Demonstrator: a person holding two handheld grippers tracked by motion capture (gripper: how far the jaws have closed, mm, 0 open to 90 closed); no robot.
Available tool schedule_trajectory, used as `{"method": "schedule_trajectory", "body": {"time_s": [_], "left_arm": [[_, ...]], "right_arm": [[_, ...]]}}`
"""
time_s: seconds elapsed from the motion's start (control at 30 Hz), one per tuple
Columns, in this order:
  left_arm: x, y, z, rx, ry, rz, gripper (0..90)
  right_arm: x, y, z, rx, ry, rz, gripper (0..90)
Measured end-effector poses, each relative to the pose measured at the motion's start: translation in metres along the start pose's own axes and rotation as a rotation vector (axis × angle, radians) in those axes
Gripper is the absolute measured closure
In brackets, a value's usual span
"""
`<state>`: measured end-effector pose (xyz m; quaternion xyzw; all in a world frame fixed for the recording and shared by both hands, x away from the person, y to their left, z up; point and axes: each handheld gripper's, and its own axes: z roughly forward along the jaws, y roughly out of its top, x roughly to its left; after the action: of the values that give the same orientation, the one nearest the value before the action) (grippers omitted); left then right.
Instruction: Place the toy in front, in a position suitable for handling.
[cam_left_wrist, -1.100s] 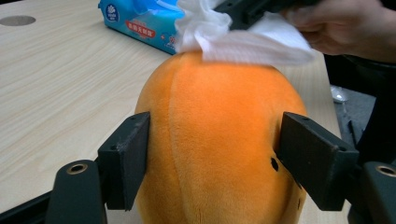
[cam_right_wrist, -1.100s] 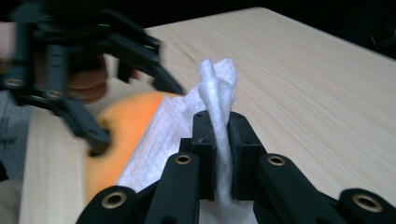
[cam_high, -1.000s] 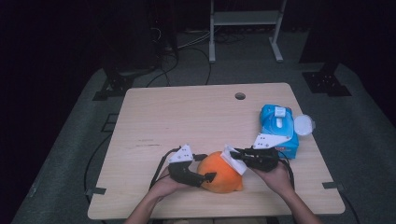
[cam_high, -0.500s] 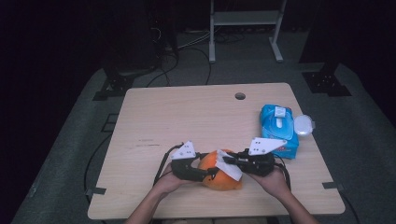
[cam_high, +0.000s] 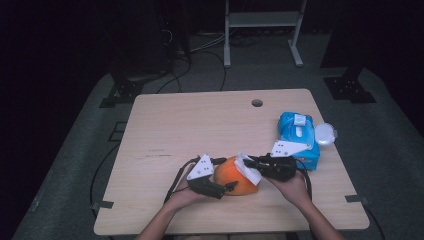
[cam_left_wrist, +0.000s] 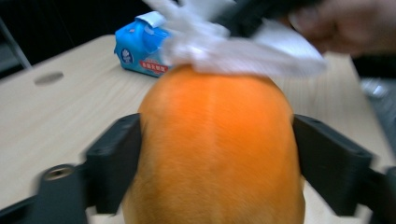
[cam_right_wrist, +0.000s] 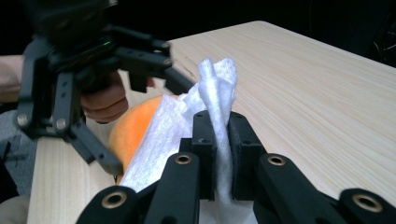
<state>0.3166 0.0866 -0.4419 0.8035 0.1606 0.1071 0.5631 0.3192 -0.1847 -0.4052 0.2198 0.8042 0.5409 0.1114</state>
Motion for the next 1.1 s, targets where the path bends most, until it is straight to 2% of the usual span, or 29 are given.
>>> {"method": "schedule_trajectory", "body": {"time_s": [0.03, 0.1, 0.2, 0.23, 0.3, 0.37, 0.4, 0.47, 0.53, 0.63, 0.7, 0.77, 0.83, 0.93, 1.0, 1.03, 1.1], "left_arm": [[0.003, -0.001, 0.001, 0.022, -0.011, -0.037, 8.1], [0.005, -0.005, 0.002, 0.057, -0.034, -0.067, 7.0], [0.005, -0.005, -0.003, 0.081, -0.041, -0.05, 21.7], [0.004, -0.004, -0.005, 0.09, -0.043, -0.04, 25.7], [0.005, -0.005, -0.007, 0.095, -0.049, -0.026, 28.0], [0.007, -0.008, -0.01, 0.087, -0.064, -0.035, 28.2], [0.009, -0.009, -0.011, 0.087, -0.064, -0.038, 28.1], [0.008, -0.009, -0.01, 0.086, -0.063, -0.036, 27.8], [0.007, -0.008, -0.008, 0.085, -0.057, -0.032, 27.2], [0.004, -0.006, -0.006, 0.086, -0.05, -0.016, 26.9], [0.001, -0.005, -0.006, 0.089, -0.049, 0.009, 26.6], [0.002, -0.006, -0.007, 0.09, -0.05, 0.011, 26.9], [0.003, -0.008, -0.008, 0.086, -0.055, 0.002, 27.1], [0.007, -0.009, -0.01, 0.085, -0.055, -0.026, 27.0], [0.009, -0.01, -0.011, 0.083, -0.056, -0.037, 26.3], [0.01, -0.01, -0.011, 0.084, -0.054, -0.046, 25.9], [0.01, -0.01, -0.01, 0.084, -0.055, -0.045, 25.6]], "right_arm": [[0.003, 0.0, 0.002, -0.001, 0.013, -0.005, 81.9], [0.012, 0.001, 0.006, 0.003, 0.03, -0.033, 81.9], [0.017, 0.003, 0.009, 0.017, 0.023, -0.069, 81.9], [0.015, 0.003, 0.006, 0.013, 0.022, -0.064, 81.8], [0.008, 0.001, 0.0, 0.012, 0.005, -0.039, 81.8], [0.0, -0.004, -0.007, 0.015, -0.026, -0.02, 81.8], [-0.005, -0.008, -0.013, 0.018, -0.039, 0.005, 81.9], [-0.008, -0.011, -0.017, 0.021, -0.049, 0.016, 81.9], [-0.005, -0.011, -0.016, 0.019, -0.041, 0.014, 82.0], [0.007, -0.004, -0.008, 0.002, -0.004, -0.013, 81.9], [0.019, 0.0, 0.0, -0.002, 0.024, -0.054, 81.9], [0.024, 0.003, 0.003, 0.009, 0.032, -0.075, 81.9], [0.018, 0.003, 0.0, 0.005, 0.019, -0.07, 81.8], [0.0, -0.006, -0.01, 0.01, -0.028, -0.011, 81.9], [-0.013, -0.014, -0.018, 0.032, -0.072, 0.02, 81.9], [-0.015, -0.017, -0.02, 0.036, -0.074, 0.029, 81.9], [-0.013, -0.016, -0.019, 0.015, -0.043, 0.04, 81.8]]}}
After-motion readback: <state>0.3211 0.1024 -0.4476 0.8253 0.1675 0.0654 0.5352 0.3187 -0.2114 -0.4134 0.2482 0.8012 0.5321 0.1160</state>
